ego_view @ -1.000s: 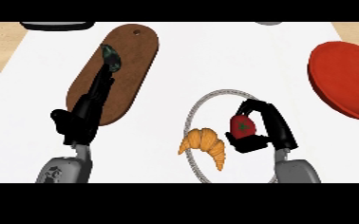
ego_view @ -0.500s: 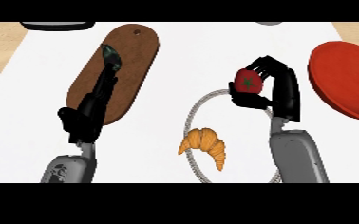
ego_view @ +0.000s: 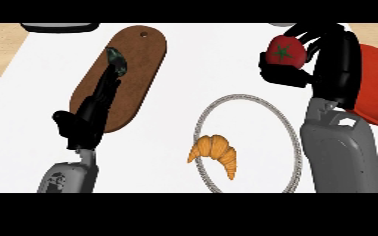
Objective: Pick the tomato from the placemat and place it in the bowl
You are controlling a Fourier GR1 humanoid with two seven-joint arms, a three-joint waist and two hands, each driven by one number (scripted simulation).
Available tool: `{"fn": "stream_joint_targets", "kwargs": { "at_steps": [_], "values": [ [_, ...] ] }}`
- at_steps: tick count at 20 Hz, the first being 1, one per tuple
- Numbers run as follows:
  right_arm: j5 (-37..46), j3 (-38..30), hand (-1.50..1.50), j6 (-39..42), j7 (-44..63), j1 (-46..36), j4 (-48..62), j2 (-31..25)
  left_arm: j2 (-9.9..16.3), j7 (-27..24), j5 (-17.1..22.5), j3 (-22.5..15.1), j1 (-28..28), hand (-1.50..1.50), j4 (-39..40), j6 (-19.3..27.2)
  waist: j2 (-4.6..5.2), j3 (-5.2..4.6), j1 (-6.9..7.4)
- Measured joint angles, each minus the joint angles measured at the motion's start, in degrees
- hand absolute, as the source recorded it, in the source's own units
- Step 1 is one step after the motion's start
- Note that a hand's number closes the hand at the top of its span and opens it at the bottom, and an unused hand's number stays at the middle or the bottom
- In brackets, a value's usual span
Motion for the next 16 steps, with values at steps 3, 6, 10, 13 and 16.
{"fn": "stream_joint_targets", "kwargs": {
  "at_steps": [3, 6, 10, 13, 16],
  "values": [
    [0.7, -2.4, 1.5, 4.3, 4.6, -4.7, -0.4, -2.6, -0.2, -0.4, -0.6, -0.4, 0.6, 0.0, 0.0, 0.1, 0.07, 0.02, 0.11],
    [0.9, -5.0, 1.5, 6.5, 7.5, -10.1, 1.6, -4.7, -0.6, -2.5, -0.5, 0.1, 0.0, 0.0, 2.4, 0.0, 0.16, 0.03, 0.19],
    [1.5, -8.1, 1.5, 6.8, 8.9, -14.7, 6.3, -7.6, -0.5, -2.9, -0.6, 0.2, 0.6, 0.0, 2.3, -0.4, 0.21, 0.05, 0.37],
    [-0.4, -11.4, 1.5, 7.4, 7.7, -17.2, 10.5, -10.7, -0.3, -1.4, -0.2, 0.4, 0.0, 0.0, 1.3, -0.8, 0.24, 0.06, 0.44],
    [-0.4, -13.3, 1.5, 7.7, 6.2, -17.3, 14.7, -13.9, -0.8, -1.4, -0.9, -0.1, 0.3, 0.0, 1.0, -0.4, 0.29, 0.07, 0.48]
  ]
}}
